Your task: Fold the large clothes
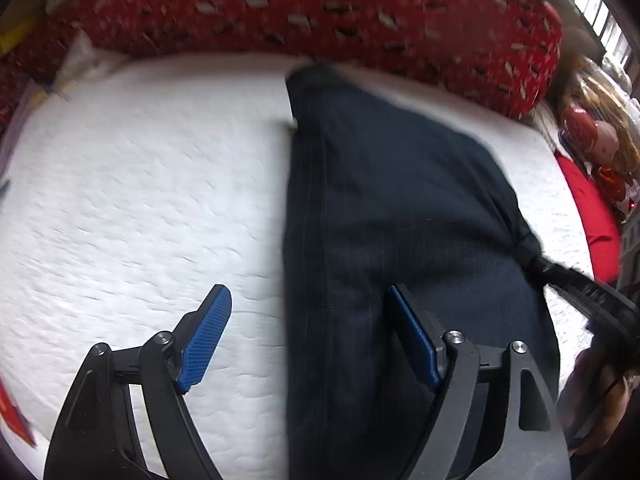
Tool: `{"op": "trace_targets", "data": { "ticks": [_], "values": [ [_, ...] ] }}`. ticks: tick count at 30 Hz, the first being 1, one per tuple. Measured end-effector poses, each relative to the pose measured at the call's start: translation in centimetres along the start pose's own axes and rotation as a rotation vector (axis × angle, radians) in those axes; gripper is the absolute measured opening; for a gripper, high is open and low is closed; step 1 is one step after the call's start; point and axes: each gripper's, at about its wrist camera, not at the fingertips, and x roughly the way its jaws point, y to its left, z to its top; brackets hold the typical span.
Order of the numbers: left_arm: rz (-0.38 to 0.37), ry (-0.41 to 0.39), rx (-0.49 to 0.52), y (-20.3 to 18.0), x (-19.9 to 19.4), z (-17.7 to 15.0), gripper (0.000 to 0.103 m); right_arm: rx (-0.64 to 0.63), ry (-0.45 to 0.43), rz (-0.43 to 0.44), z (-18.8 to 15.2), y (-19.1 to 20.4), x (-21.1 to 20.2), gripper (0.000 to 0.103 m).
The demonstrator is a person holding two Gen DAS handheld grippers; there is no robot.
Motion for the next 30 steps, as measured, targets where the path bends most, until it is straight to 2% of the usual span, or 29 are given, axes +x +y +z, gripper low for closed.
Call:
{"op": "trace_targets", "data": {
  "ticks": [2, 3, 5, 9, 10, 11, 12, 13, 14, 16, 18, 20, 23, 25, 27, 29, 30],
  "values": [
    [-0.013, 0.019, -0.004, -0.1, 0.2, 0.0, 0.081, 0.008, 0.085, -0.017, -0.2, -1.0, 2.3, 0.004],
    [-0.017, 0.014, -0.006, 0.0, -0.5, -0.1, 0.081, 0.014, 0.099, -0.015, -0.2, -1.2, 2.5, 0.006],
    [-0.024, -0.017, -0.004, 0.3, -2.3, -0.5, 0.080, 0.025, 0.047, -0.025, -0.2, -1.0, 0.5, 0.020],
    [-0.022, -0.061, 0.020, 0.5, -4.8, -3.0, 0.080, -0.042, -0.053, 0.049, -1.3, 0.2, -4.2, 0.024],
    [-0.006, -0.044, 0.039, 0.3, -4.4, -3.9, 0.080, -0.068, -0.055, 0.059, -1.9, 0.2, -4.6, 0.034],
    [0.007, -0.021, 0.054, 0.1, -3.8, -4.4, 0.081, -0.100, -0.036, 0.046, -2.8, 0.3, -4.5, 0.048],
    [0.032, 0.015, 0.075, -0.1, -3.0, -5.0, 0.081, -0.118, -0.009, 0.018, -3.2, 0.5, -3.7, 0.051],
    [0.041, 0.031, 0.075, -0.1, -3.0, -5.5, 0.081, -0.145, 0.054, -0.056, -4.2, 0.3, -2.5, 0.050],
    [0.030, 0.022, 0.063, 0.1, -3.8, -6.1, 0.081, -0.155, 0.087, -0.090, -4.8, 0.0, -2.0, 0.048],
    [0.031, -0.016, 0.084, 0.0, -5.4, -7.1, 0.080, -0.123, 0.052, -0.087, -5.7, -0.4, -3.6, 0.050],
    [0.077, -0.040, 0.117, -0.4, -6.2, -8.6, 0.081, -0.121, 0.010, -0.071, -6.6, -0.1, -5.9, 0.051],
    [0.085, -0.026, 0.134, -0.7, -5.9, -10.1, 0.081, -0.156, 0.018, -0.082, -7.9, 0.0, -6.9, 0.062],
    [0.075, -0.026, 0.107, -0.7, -6.6, -11.7, 0.081, -0.182, 0.103, -0.185, -10.3, -0.7, -6.4, 0.064],
    [0.060, -0.037, 0.090, -0.7, -7.8, -12.7, 0.081, -0.198, 0.115, -0.232, -11.3, -0.5, -7.2, 0.064],
    [0.062, -0.057, 0.090, -0.9, -8.6, -13.4, 0.081, -0.241, 0.114, -0.293, -12.1, 0.3, -8.4, 0.071],
    [0.077, -0.086, 0.080, -1.1, -9.6, -14.6, 0.081, -0.297, 0.093, -0.372, -13.0, 1.3, -9.8, 0.085],
    [0.081, -0.094, 0.075, -1.1, -9.6, -14.8, 0.081, -0.316, 0.076, -0.408, -13.4, 1.3, -10.7, 0.085]
  ]
}}
